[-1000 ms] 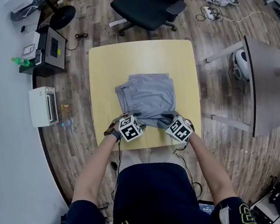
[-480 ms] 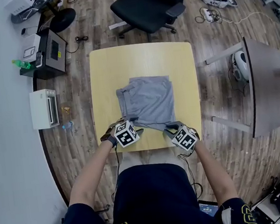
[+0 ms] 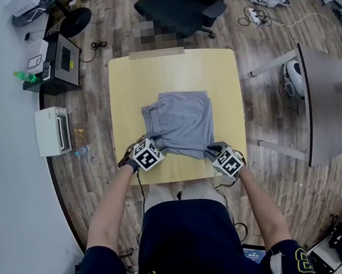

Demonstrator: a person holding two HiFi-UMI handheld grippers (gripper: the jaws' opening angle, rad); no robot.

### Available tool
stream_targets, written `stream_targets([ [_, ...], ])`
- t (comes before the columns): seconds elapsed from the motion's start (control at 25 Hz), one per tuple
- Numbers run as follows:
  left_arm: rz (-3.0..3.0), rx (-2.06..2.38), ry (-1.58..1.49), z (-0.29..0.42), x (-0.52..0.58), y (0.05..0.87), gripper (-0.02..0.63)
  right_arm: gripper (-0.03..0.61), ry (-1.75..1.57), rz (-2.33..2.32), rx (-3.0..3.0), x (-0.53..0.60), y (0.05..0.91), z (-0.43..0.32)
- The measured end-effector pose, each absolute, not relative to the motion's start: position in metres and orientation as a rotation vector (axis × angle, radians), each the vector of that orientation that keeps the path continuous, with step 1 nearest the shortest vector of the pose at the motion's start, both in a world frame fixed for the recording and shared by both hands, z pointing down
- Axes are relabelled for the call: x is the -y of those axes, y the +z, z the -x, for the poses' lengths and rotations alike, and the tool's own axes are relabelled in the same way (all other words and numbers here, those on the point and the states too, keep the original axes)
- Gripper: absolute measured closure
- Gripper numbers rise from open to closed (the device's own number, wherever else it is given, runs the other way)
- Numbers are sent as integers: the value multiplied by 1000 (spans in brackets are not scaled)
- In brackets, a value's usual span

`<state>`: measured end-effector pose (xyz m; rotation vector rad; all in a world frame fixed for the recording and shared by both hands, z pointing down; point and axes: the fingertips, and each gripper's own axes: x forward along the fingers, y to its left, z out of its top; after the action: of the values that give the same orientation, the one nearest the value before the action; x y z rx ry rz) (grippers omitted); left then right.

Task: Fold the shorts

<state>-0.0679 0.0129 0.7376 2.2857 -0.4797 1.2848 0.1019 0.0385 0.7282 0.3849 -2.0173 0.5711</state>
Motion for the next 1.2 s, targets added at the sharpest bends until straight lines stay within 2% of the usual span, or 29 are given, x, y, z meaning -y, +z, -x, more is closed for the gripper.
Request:
stream_targets([
  [0.2,-2338,401,1298,61,-24,721,342,481,507,-360,2052,-40,713,-98],
  [0.24,-2360,375,1306,59,-29,715,332,464,472,-339,2059,-42,708,-98],
  [0.36,-2473,305,1378,54,-44,707,324,357,341,-249,2052,-53,707,-98],
  [0.56,-2485,278,1518,54,-58,740,324,328,204,-218,1983,-53,735,-105],
  [0.6,-2464,317,1495,54,-54,744,326,331,193,-227,1979,-51,737,-107],
  [0.68,-2448,420,1466,57,-40,746,417,356,170,-251,1976,-46,738,-107],
  [0.72,-2448,454,1470,59,-33,746,485,410,157,-263,1972,-42,738,-106],
  [0.8,-2441,443,1489,62,-31,747,550,490,163,-267,1961,-41,739,-106],
  [0.92,-2392,315,1496,64,-48,743,575,506,288,-233,1972,-49,730,-102],
  [1.2,-2342,173,1424,68,-82,718,580,509,511,-194,2055,-61,688,-96],
])
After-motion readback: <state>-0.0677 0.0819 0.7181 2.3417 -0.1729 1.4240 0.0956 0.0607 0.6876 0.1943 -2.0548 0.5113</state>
